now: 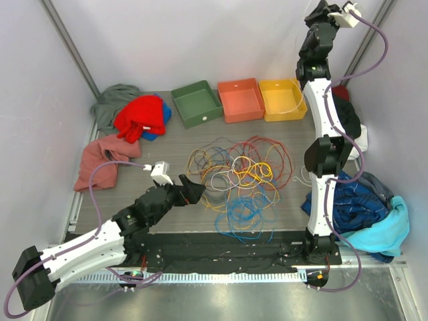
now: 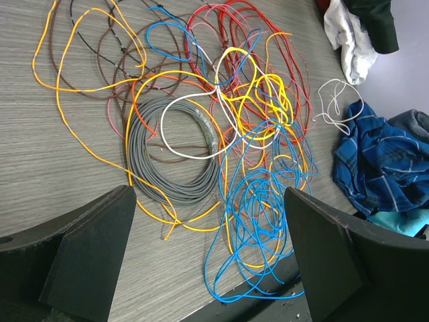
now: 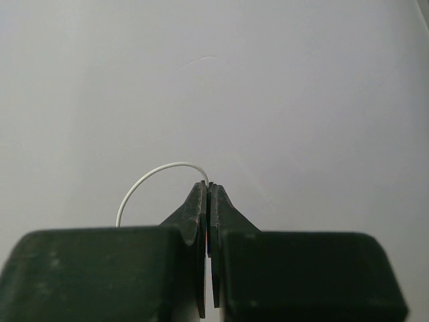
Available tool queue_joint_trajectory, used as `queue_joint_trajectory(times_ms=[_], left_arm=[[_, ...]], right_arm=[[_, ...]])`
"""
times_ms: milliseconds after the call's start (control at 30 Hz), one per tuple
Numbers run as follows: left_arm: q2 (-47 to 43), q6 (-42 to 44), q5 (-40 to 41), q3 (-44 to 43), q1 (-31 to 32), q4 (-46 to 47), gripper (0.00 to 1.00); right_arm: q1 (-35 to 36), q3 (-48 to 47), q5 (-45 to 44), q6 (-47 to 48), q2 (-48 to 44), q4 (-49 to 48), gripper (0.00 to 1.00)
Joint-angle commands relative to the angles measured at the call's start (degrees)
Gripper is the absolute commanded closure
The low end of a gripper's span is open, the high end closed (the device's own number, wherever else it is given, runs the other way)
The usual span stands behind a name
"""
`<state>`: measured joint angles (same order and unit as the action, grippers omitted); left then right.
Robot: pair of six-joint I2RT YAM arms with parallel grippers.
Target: Untangle the cables
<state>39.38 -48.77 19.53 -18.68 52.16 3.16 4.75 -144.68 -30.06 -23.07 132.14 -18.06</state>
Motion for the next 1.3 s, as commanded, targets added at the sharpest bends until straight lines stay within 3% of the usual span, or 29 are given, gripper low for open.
queue_joint_trajectory(times_ms=[0,700,1267], left_arm=[[0.1,1.1,1.3,-1.5,0.2,2.9,0.02],[-0.9,0.6,0.3,-1.5,0.2,2.4,0.02],[3.4,2.5,3.7,-1.7,0.2,4.7,0.01]], right_arm=[[0.0,-2.5,1.2,-1.5,-4.4,-4.4,0.99],[-0.1,-1.0,1.0,-1.7,-7.2,-4.9,0.99],[-0.7,-3.9,0.7,-4.1,5.7,-7.4,0.99]])
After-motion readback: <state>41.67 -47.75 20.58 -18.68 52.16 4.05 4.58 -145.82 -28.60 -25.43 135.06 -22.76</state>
